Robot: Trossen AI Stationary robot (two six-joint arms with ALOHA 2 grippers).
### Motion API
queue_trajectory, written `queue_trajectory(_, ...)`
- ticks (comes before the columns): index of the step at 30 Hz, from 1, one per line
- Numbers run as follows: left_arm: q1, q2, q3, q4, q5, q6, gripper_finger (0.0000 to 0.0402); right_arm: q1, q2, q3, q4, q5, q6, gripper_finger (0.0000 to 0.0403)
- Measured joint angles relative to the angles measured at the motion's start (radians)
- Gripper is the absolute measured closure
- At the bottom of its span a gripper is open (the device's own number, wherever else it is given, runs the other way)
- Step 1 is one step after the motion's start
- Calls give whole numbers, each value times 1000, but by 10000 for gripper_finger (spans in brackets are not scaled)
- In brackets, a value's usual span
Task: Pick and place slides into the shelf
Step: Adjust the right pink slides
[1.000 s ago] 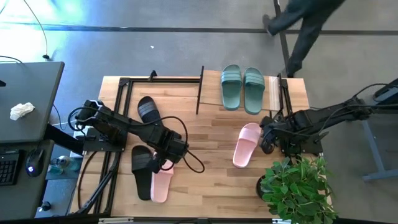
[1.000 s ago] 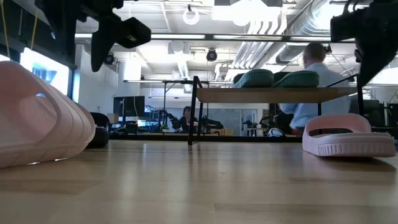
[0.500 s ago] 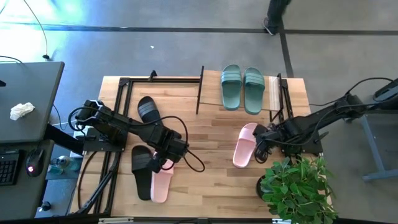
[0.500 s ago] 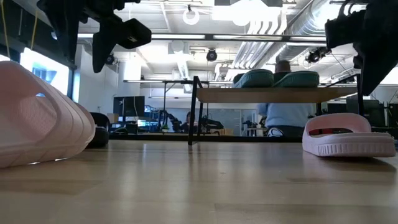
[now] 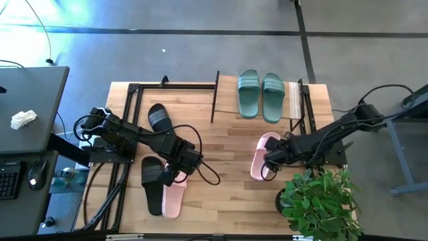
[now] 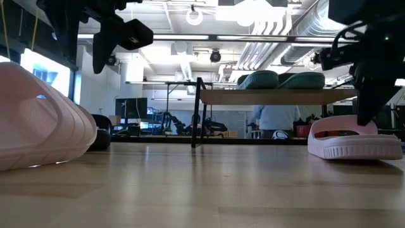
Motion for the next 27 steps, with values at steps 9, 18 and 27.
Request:
queue_trajectory(9, 0, 0, 0, 0, 0, -2, 241, 0, 90, 3, 29, 60, 47, 324)
queue_trajectory(18, 0, 0, 0, 0, -1, -2, 241, -1, 94, 63, 34, 175, -14, 397)
queue_trajectory(27, 0, 0, 0, -19, 7, -2, 241, 0, 94, 213, 180, 217, -282, 401)
